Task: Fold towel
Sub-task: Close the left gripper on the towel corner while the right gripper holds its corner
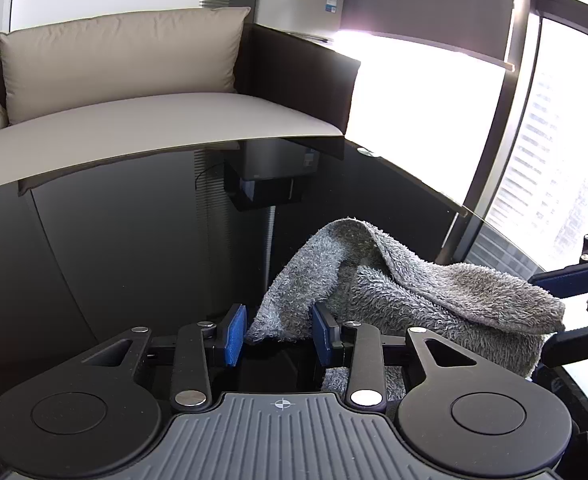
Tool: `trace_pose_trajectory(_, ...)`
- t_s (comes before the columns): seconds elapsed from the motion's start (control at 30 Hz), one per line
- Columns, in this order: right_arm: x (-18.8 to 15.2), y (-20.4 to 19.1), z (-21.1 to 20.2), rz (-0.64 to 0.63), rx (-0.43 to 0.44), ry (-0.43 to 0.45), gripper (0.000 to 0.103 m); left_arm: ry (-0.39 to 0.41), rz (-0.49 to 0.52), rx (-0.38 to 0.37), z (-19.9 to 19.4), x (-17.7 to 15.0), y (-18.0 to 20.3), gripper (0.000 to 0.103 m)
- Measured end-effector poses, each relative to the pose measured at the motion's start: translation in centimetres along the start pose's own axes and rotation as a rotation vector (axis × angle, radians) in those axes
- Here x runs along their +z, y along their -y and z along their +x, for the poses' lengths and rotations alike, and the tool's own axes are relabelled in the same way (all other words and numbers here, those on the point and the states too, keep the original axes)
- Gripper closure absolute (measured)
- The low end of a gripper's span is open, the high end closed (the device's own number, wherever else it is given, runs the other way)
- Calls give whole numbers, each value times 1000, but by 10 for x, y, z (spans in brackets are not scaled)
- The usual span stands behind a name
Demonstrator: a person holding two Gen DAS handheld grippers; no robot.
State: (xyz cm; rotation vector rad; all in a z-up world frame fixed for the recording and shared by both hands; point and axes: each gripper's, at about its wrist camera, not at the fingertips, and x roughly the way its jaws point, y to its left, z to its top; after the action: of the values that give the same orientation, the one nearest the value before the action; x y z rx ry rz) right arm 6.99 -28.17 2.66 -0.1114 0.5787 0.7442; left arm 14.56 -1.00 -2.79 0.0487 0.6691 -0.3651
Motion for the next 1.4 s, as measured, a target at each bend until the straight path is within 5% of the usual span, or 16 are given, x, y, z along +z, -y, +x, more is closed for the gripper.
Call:
trace_pose_trajectory(0.43,2,-10,1,-88,-44,75,60,-3,5,4,0,0,3,82)
trace_pose_trajectory(0.67,4,-10,8,-79,-29,43,93,-1,5,3,0,-3,4,84)
trace_pose_trajectory(1.4,6,35,-13,182,-152,237,98,65,-58,80,-16,7,-4,95)
